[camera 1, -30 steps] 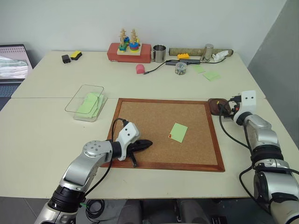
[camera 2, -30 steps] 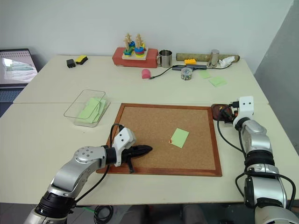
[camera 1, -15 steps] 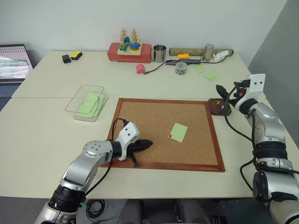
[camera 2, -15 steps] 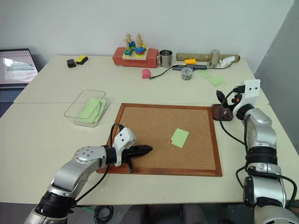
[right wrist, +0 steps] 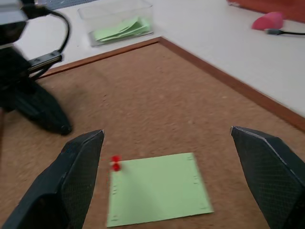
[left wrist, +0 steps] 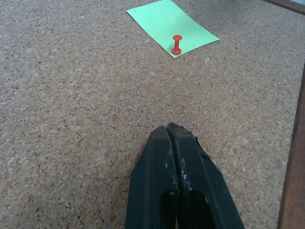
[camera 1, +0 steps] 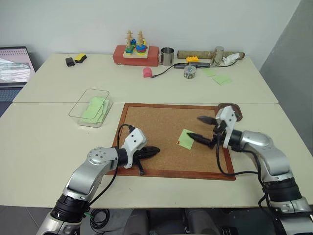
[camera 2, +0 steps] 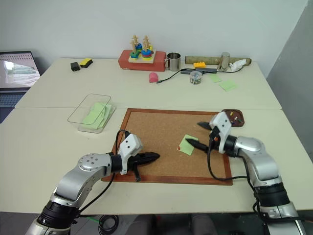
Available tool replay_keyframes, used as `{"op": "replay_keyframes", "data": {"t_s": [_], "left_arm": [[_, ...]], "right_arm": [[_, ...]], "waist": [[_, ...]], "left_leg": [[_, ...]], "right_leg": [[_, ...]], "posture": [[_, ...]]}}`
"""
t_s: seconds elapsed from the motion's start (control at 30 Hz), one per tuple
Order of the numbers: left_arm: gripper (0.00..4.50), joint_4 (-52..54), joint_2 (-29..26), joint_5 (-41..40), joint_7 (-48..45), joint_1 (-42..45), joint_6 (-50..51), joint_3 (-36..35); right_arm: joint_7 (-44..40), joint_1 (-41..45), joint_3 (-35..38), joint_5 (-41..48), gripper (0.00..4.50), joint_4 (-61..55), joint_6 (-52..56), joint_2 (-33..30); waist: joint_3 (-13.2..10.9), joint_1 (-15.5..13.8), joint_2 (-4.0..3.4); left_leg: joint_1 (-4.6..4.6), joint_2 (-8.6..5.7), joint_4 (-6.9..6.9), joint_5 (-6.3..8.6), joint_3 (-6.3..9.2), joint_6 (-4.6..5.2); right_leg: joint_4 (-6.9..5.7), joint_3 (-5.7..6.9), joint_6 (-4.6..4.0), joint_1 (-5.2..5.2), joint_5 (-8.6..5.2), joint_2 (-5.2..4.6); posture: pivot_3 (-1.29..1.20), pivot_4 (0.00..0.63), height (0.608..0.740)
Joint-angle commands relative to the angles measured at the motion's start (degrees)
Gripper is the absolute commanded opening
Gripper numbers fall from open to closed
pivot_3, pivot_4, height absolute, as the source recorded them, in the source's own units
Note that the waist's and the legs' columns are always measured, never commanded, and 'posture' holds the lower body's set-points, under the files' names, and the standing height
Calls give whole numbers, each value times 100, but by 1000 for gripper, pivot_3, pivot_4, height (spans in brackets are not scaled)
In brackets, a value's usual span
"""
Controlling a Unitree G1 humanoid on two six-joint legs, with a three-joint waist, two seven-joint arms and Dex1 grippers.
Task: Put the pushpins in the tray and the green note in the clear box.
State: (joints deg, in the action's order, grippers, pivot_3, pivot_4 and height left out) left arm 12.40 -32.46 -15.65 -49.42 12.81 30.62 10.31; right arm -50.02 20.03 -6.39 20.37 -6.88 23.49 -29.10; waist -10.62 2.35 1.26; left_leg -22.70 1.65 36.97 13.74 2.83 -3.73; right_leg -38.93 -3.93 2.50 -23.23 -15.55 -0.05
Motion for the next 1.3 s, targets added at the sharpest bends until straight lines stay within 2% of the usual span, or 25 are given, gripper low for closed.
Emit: {"op": "replay_keyframes", "data": {"t_s": [0.03, 0.37, 0.4, 0.77, 0.93, 1.07, 1.3], "left_arm": [[0, -32, -22, 29, -63, -37, 21, 122], [0, -31, -32, 40, -58, -33, 6, 114], [0, -24, -34, 39, -56, -39, 6, 112], [0, -9, -39, 43, -21, -77, -12, 74], [0, 18, -62, 32, -26, -98, -6, 67], [0, 7, -69, 34, -29, -84, -5, 62], [0, -8, -80, 33, -36, -65, 0, 54]], "right_arm": [[24, -10, -276, -137, 4449, -232, -104, 156], [50, 152, -614, -573, 4449, 445, -479, 470], [42, 159, -616, -596, 4084, 496, -518, 484], [-41, 275, -680, -786, 1915, 812, -768, 616], [-73, 277, -763, -901, 786, 917, -868, 615], [-92, 286, -817, -961, 76, 945, -939, 613], [-157, 306, -564, -676, 27, 750, -751, 660]], "waist": [[0, 0, 0], [1, -10, 1], [1, -12, 1], [1, -12, 1], [1, -12, 1], [1, -13, 1], [0, -13, 1]], "left_leg": [[0, 0, 0, 0, 0, 0], [0, 0, 0, 0, 1, 0], [0, 0, 0, 0, 1, 0], [0, 0, -1, 0, 1, 0], [0, 0, 0, 0, 1, 0], [0, 0, 0, 0, 2, 0], [0, 0, 0, 0, 2, 0]], "right_leg": [[0, 0, 0, 0, 0, 0], [1, 2, 0, 0, 0, 0], [1, 2, 0, 0, 0, 0], [1, 3, 0, 0, 0, 0], [0, 2, 0, 0, 0, 0], [0, 2, 0, 0, 0, 0], [0, 2, 0, 0, 0, 0]], "posture": [[0, 150, 740], [0, 150, 740], [0, 150, 740], [0, 150, 740], [0, 150, 740], [0, 150, 740], [0, 150, 740]]}}
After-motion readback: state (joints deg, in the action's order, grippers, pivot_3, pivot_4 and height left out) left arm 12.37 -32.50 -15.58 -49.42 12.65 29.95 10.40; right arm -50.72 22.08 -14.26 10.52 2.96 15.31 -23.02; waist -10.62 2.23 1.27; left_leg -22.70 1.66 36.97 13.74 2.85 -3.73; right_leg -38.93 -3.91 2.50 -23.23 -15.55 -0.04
